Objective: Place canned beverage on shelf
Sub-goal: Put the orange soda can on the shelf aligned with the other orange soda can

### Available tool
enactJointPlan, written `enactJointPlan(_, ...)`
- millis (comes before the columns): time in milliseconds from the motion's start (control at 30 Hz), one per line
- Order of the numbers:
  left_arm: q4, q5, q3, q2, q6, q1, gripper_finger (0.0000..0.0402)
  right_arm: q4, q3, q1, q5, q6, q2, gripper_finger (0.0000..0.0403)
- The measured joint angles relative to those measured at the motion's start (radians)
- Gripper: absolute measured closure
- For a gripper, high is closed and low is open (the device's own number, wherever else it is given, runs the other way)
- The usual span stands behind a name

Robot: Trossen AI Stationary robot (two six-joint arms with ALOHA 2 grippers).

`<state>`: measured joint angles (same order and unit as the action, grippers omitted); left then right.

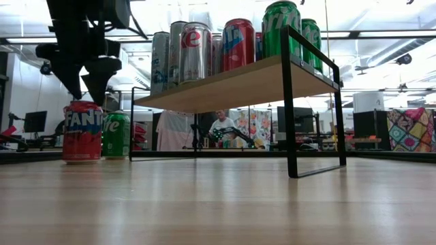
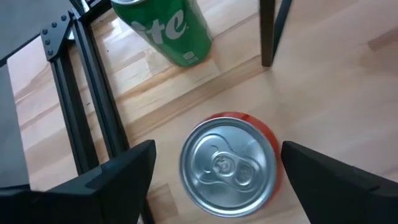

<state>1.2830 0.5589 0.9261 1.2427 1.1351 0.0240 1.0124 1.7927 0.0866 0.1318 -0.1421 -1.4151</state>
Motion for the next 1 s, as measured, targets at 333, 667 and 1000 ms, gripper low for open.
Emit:
enactJointPlan(333,-0.023,0.0,-0.013,0.0,0.002,-0.004,0.007,0.0,0.0,0.0,0.0,0.0,0.0,0.0394)
enactJointPlan(667,-0.1,-0.002,-0.096,0.0,0.054,-0.005,0.007,0.0,0.0,0.0,0.0,0.002,0.0,0.0394)
enactJointPlan(1000,-0.21,0.026,-0.17,-0.003,0.054,-0.004,0.0076,0.0,0.0,0.0,0.0,0.003,0.0,0.0394)
